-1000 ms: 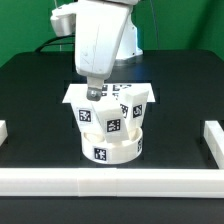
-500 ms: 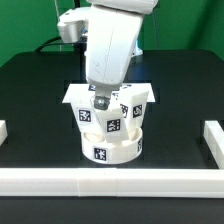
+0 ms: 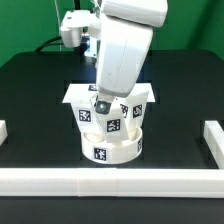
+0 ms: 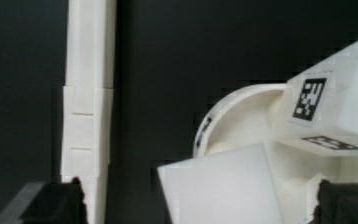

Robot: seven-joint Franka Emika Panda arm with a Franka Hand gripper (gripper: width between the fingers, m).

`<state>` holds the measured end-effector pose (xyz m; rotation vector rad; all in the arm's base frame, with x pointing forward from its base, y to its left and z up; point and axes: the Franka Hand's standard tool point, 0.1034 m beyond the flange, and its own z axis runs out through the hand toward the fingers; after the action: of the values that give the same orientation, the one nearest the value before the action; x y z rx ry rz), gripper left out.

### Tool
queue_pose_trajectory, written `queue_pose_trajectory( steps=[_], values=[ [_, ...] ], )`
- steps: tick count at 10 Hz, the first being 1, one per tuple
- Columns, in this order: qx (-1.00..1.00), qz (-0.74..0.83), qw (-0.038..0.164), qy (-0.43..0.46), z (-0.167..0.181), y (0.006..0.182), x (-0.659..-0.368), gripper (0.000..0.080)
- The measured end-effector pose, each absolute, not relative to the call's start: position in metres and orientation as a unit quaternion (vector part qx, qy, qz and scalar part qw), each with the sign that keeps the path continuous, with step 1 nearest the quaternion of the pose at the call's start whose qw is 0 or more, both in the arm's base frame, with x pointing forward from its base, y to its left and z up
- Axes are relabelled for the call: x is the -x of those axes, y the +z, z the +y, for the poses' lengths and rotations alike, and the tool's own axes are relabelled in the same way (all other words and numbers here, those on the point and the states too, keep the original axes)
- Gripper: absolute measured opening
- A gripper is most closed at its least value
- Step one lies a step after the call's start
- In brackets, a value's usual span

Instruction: Assemble stool

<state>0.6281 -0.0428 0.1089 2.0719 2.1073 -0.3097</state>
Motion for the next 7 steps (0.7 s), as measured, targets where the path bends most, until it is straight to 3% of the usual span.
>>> queue_pose_trajectory(
  steps=[6,7],
  values=[
    [-0.705,0.695,0.082,-0.112,-0.039,0.094,-0.623,0.0649],
    [-0.707,0.694,0.083,-0.112,-0.039,0.094,-0.623,0.0559]
  ],
)
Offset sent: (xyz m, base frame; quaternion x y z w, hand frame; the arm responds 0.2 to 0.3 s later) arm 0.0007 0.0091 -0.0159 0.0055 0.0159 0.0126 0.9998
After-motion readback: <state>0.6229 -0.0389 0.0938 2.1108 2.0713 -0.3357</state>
